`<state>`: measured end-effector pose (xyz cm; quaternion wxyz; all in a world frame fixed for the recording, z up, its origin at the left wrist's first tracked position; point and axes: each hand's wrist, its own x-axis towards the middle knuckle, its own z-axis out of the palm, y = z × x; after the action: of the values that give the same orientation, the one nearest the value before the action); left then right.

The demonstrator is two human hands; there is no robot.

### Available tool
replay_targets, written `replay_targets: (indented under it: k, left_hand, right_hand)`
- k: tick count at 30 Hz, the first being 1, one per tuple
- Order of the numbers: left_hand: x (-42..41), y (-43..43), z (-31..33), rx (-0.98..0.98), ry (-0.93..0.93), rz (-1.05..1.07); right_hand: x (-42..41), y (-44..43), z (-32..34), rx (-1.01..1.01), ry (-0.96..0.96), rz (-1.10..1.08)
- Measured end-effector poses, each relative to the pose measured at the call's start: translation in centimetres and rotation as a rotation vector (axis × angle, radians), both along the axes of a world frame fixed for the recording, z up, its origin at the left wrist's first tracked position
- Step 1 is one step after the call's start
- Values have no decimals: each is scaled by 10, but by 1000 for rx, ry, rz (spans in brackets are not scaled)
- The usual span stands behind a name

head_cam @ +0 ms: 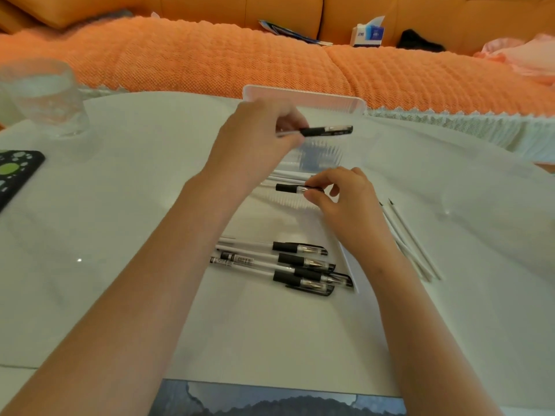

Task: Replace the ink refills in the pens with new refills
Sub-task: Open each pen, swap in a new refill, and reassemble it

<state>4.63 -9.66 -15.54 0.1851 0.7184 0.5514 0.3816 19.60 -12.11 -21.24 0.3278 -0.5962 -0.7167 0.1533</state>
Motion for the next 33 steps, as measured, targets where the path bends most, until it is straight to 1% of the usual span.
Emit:
replay_targets:
  k: [4, 7, 10, 13, 15, 16, 19, 22, 25, 28, 31, 33]
  left_hand:
    - [7, 46, 11, -12, 121, 20]
    - [13, 74, 11, -115, 228, 27]
    - [16, 87, 4, -219, 321, -14]
    - [13, 88, 1, -248, 279, -56]
    - [12, 84, 1, -220, 272, -41]
    - [11, 79, 2, -190, 264, -33]
    - [9, 51, 8, -81, 161, -55]
    - [3, 7, 12, 9, 155, -91]
    - [-3, -31, 4, -14, 188, -123]
    - [-3, -52, -13, -105, 251, -105]
    - [0, -60, -25, -162, 228, -82]
    - [3, -63, -29, -160, 205, -54]
  right_hand:
    - [2, -2, 3, -56, 92, 20]
    - [1, -3, 5, -68, 114, 37]
    - [1, -4, 7, -62, 130, 59]
    - [2, -5, 9, -58, 161, 66]
    - [4, -6, 10, -56, 181, 58]
    - [5, -7, 11, -57, 193, 55]
    - [7, -8, 12, -62, 222, 42]
    - [10, -8, 13, -66, 224, 32]
    - [11, -10, 16, -87, 265, 31]
    - [11, -13, 17, -112, 284, 43]
    - [7, -19, 18, -118, 276, 94]
    - [5, -21, 19, -116, 318, 122]
